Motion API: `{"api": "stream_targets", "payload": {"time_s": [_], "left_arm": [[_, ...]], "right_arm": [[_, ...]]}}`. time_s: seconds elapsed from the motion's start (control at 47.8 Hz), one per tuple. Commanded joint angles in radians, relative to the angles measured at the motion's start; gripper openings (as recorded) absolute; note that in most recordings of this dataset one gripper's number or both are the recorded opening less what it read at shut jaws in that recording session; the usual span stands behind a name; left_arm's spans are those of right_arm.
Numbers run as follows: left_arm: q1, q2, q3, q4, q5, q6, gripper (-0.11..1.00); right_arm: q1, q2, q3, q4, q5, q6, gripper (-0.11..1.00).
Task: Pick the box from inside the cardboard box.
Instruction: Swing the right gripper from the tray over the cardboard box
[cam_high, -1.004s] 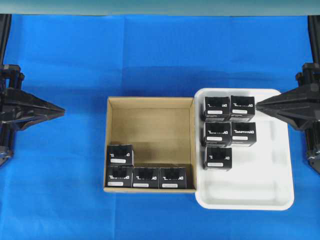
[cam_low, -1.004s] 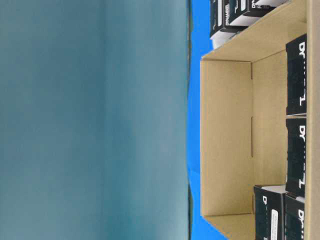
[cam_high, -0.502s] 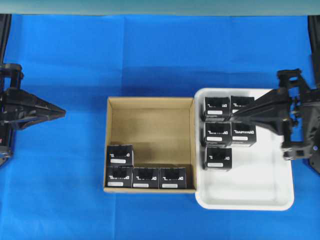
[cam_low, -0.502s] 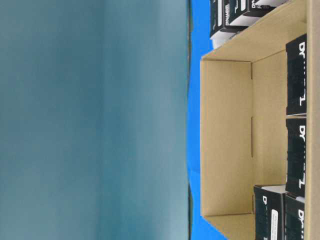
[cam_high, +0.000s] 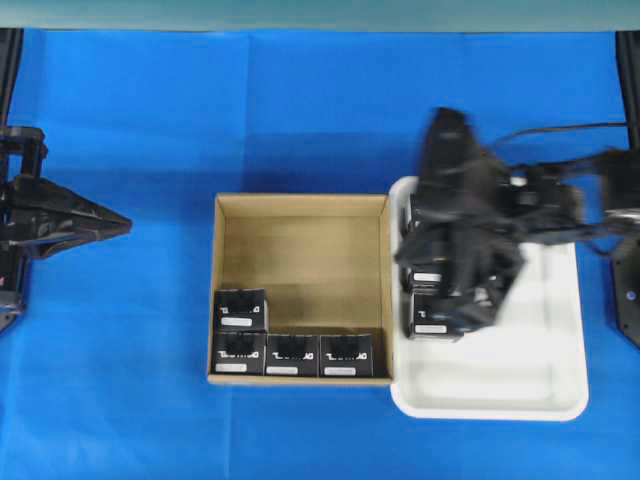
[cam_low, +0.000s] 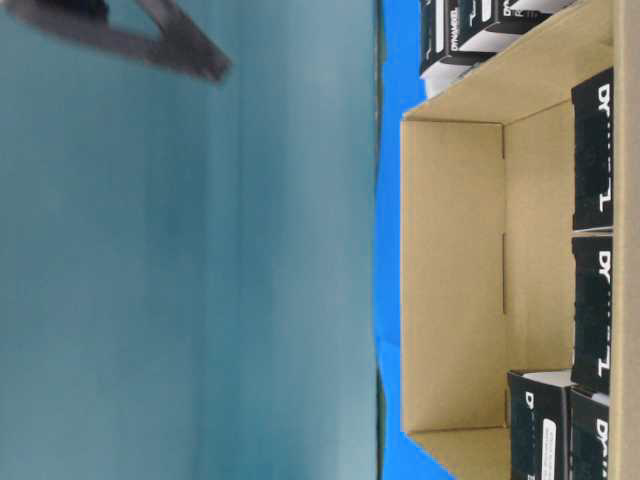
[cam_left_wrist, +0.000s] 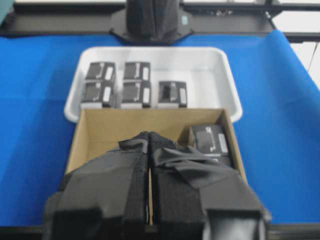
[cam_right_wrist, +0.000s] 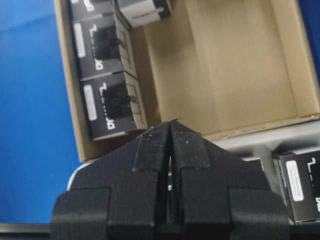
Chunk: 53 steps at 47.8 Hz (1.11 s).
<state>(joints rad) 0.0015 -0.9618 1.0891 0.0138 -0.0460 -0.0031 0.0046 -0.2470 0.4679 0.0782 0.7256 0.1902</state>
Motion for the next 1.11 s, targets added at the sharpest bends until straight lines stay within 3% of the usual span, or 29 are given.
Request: {"api": "stream_targets", "payload": {"time_s": [0.0,0.355,0.586,0.816,1.087], "left_arm": [[0.002,0.003,-0.031,0.003,0.006,0.000,-0.02],[0.000,0.000,-0.031,0.003,0.026,-0.002,-0.02],[0.002,0.000,-0.031,0.003,0.055,-0.002,-0.02],[0.002,-0.002,-0.031,0.003,0.080,-0.002,-0.02],[0.002,-0.005,-0.031,0.003,0.084,-0.002,-0.02]], "right_arm": [[0.003,0.074,-0.094,0.000,0.077,-0.003,0.02],[0.003,0.313,-0.325,0.002,0.282,-0.028,0.02],[0.002,0.411,-0.456,0.002,0.319,-0.146,0.02],[-0.011,0.491,-0.557,0.002,0.416,-0.153,0.02],[-0.009,0.565,-0.637,0.002,0.405,-0.167,0.03]]}}
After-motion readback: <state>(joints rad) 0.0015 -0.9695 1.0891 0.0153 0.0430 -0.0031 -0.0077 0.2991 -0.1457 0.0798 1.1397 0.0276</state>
